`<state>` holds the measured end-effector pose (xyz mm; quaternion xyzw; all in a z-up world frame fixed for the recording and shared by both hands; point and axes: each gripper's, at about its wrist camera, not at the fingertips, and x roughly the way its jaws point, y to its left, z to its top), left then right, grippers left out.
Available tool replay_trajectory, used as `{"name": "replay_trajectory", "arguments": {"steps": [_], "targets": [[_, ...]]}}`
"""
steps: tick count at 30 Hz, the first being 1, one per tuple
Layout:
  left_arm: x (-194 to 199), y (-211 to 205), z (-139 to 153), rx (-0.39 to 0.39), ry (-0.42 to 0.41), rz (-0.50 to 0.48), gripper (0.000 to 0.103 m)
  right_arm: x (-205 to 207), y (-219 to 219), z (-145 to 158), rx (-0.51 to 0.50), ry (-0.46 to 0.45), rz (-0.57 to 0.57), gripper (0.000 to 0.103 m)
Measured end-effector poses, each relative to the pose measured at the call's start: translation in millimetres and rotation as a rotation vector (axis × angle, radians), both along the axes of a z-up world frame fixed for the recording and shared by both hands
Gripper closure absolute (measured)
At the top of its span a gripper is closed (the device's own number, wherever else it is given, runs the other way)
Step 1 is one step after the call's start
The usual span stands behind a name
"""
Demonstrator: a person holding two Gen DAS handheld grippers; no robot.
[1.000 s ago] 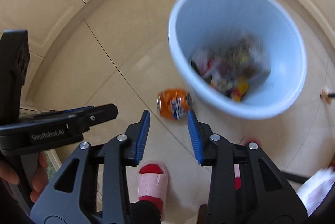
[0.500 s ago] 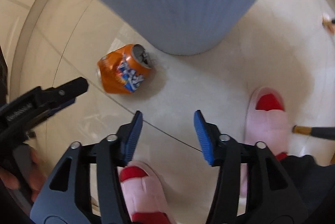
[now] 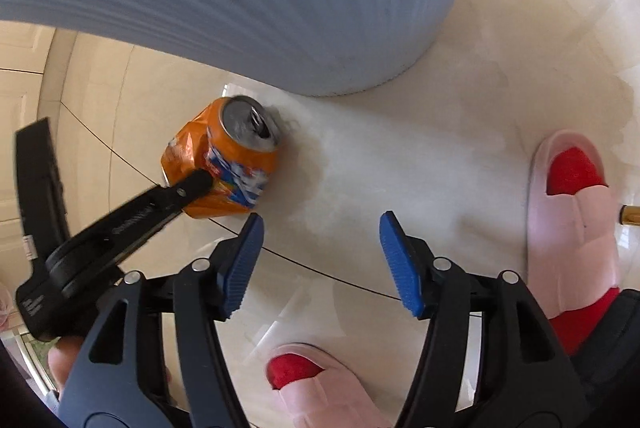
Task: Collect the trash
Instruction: 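Lower both tools toward the orange can lying beside the bucket, then grasp the orange can with the left tool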
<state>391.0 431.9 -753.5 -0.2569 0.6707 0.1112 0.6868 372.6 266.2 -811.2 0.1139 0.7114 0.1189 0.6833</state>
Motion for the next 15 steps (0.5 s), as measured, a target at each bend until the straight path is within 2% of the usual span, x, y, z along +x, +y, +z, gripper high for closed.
{"name": "replay_trajectory", "arguments": {"steps": [3,6,8,13,15], "targets": [[2,-3,3,0.008,-0.009,-0.028,0.080,3,5,-1,0.006,0.001,0.000,0.043],[-5,1,11,-0.048,-0.030,0.009,0.083,3,6,0,0.007,0.005,0.001,0.043],[-14,3,20,-0.050,-0.037,0.015,0.083,3,5,4,0.006,0.009,-0.006,0.043],[-46,21,61,-0.037,-0.051,0.099,0.083,-4,5,25,0.017,0.020,0.006,0.043],[-57,33,89,-0.030,-0.086,0.139,0.083,-11,9,41,0.033,0.026,0.020,0.043]]}}
